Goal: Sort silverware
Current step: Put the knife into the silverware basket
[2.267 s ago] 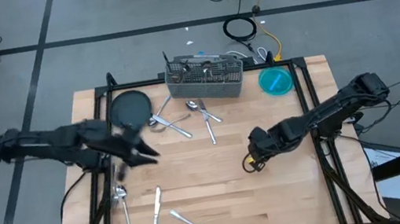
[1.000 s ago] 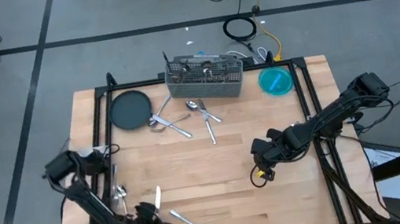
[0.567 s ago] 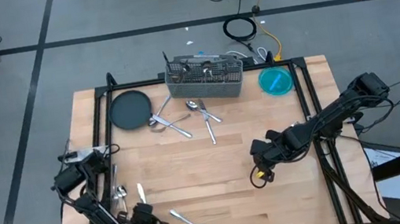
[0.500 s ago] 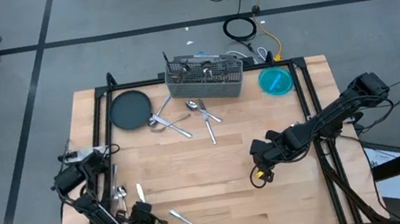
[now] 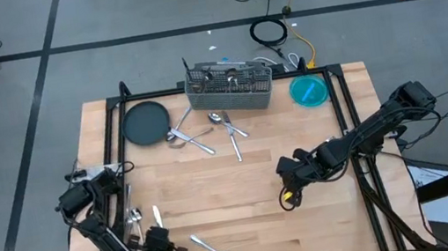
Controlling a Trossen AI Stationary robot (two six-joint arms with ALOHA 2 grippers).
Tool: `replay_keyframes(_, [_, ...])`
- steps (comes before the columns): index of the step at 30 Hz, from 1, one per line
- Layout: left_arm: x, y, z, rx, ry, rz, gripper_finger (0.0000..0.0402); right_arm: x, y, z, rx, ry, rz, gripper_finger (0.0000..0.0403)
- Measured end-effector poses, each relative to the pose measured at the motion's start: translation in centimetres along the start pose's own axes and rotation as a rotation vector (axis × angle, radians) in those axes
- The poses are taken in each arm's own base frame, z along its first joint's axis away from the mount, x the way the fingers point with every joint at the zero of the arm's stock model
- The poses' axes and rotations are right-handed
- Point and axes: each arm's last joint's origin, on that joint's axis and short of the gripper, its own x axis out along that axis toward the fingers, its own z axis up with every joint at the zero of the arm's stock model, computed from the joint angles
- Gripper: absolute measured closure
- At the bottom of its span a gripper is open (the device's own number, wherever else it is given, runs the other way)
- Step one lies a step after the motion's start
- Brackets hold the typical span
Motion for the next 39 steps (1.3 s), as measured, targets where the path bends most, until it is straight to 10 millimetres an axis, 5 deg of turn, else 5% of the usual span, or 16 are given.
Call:
replay_keyframes(16, [5.3, -2.1, -2.8, 0.015, -0.057, 0.12, 0.0301, 0.0, 0.1, 0.4, 0.008, -0.016, 0.024, 0.0369])
replay_keyframes(25, [6.5, -2.6, -2.5, 0.096, -0.186, 0.082, 0.0392, 0.0, 0.1, 0.3, 0.081, -0.013, 0.023, 0.0369])
replay_keyframes(28, [5.7, -2.7, -1.0, 0.118, -0.23, 0.083, 0.0396, 0.0, 0.1, 0.3, 0.096, -0.012, 0.023, 0.0369])
replay_keyframes(33, [-0.3, -1.7, 2.0, 0.128, -0.251, 0.037, 0.0398, 0.0, 0.1, 0.3, 0.117, -0.016, 0.024, 0.0369])
replay_keyframes(39, [-3.3, 0.0, -0.5, 0.178, -0.08, -0.09, 0.04, 0.0, 0.1, 0.4, 0.116, -0.023, 0.019, 0.0369])
